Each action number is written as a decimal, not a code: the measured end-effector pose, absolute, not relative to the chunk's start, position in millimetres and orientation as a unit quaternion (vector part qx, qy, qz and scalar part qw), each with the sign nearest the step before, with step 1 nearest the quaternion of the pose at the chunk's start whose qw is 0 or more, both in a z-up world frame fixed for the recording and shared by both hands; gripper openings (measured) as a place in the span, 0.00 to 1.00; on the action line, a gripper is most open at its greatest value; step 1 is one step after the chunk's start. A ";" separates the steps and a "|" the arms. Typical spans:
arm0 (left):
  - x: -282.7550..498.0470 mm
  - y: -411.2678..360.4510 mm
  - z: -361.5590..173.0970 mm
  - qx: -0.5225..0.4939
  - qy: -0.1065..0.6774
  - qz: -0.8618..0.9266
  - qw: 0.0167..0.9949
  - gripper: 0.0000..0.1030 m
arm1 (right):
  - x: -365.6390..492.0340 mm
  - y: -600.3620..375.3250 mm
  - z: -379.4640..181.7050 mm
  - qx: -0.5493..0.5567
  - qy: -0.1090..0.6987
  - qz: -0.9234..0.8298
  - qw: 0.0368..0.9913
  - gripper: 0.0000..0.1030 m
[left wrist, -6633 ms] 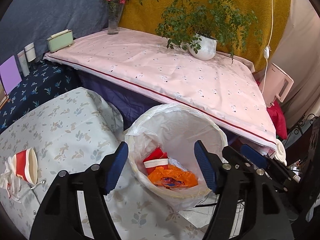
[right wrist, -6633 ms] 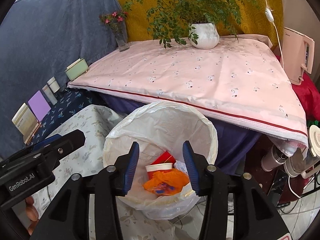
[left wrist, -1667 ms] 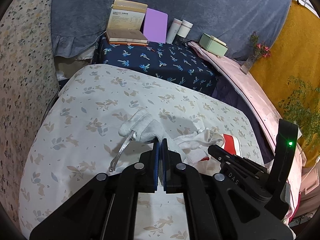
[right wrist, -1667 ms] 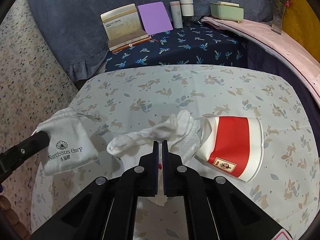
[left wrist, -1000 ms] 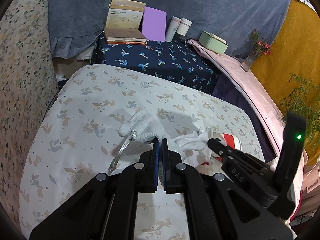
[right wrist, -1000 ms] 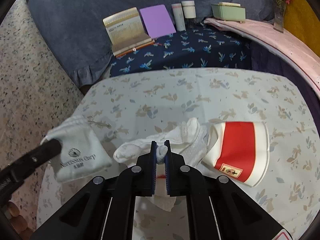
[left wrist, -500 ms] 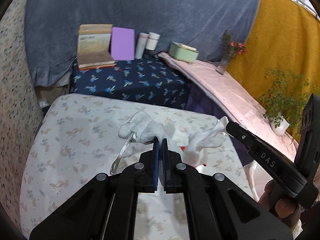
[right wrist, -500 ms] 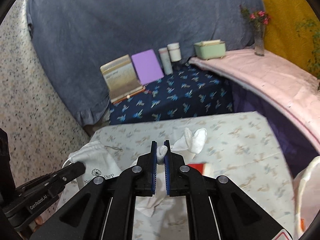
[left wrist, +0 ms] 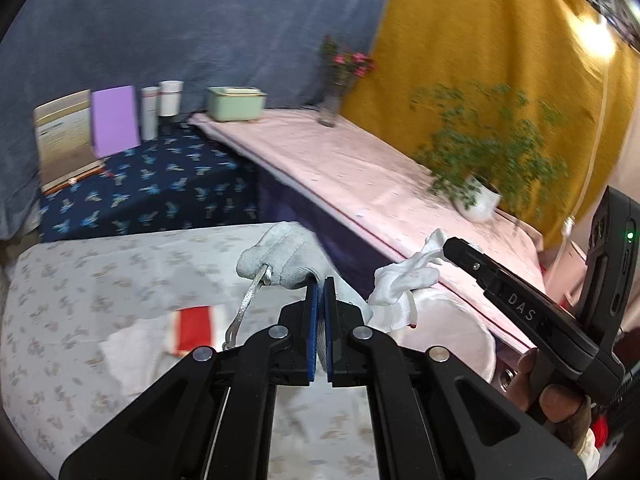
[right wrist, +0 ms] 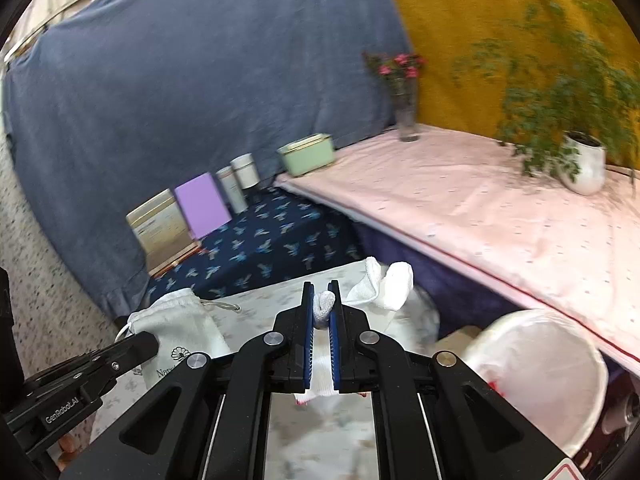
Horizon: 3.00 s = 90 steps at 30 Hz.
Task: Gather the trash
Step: 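Carry the pouch and sock over the bin and open both tools, then withdraw both open tools from the bin back over the table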
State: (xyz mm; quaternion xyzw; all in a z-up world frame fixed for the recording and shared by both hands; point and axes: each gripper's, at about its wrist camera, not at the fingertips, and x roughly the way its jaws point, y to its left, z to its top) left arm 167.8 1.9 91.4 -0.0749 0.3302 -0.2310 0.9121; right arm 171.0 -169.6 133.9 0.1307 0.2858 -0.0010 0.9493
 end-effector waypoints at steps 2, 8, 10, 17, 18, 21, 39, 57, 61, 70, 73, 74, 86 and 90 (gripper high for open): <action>164.1 -23.5 92.8 -0.065 0.330 -0.252 0.907 0.02 | 160.5 -196.3 134.2 0.142 0.281 -0.020 0.949 0.06; 150.5 -102.7 90.8 -0.031 0.336 -0.308 0.890 0.03 | 125.0 -279.8 122.9 0.186 0.270 -0.081 0.941 0.06; 146.3 -127.8 86.5 -0.019 0.341 -0.322 0.883 0.03 | 115.8 -299.3 116.8 0.196 0.270 -0.096 0.938 0.06; 137.5 -191.7 67.0 0.015 0.369 -0.351 0.860 0.03 | 86.9 -352.7 96.7 0.215 0.271 -0.143 0.927 0.06; 137.4 -197.6 64.1 0.018 0.373 -0.353 0.858 0.03 | 83.3 -357.6 95.0 0.218 0.271 -0.146 0.926 0.07; 134.0 -212.1 56.1 0.030 0.379 -0.355 0.854 0.03 | 75.0 -371.5 88.5 0.227 0.272 -0.152 0.923 0.07; 140.3 -209.7 48.9 0.015 0.387 -0.326 0.862 0.48 | 73.6 -370.0 87.4 0.231 0.264 -0.157 0.923 0.40; 148.8 -155.6 49.7 -0.016 0.379 -0.281 0.882 0.57 | 81.4 -324.3 97.9 0.200 0.268 -0.136 0.933 0.59; 151.5 -136.4 49.8 -0.025 0.375 -0.264 0.888 0.65 | 86.5 -305.2 98.4 0.184 0.274 -0.126 0.935 0.64; 159.8 -86.0 46.4 -0.049 0.375 -0.226 0.898 0.69 | 101.4 -259.9 98.4 0.158 0.287 -0.102 0.939 0.72; 163.0 -66.0 44.0 -0.062 0.375 -0.210 0.901 0.71 | 106.0 -243.9 98.1 0.147 0.291 -0.095 0.940 0.75; 164.5 -58.1 42.7 -0.067 0.376 -0.204 0.902 0.72 | 108.0 -238.8 98.0 0.143 0.292 -0.093 0.941 0.76; 174.3 34.1 15.7 -0.091 0.388 -0.107 0.911 0.79 | 133.7 -156.7 87.3 0.095 0.314 -0.047 0.943 0.81; 177.5 64.4 0.4 -0.096 0.400 -0.076 0.908 0.79 | 142.5 -128.5 78.0 0.083 0.327 -0.029 0.941 0.82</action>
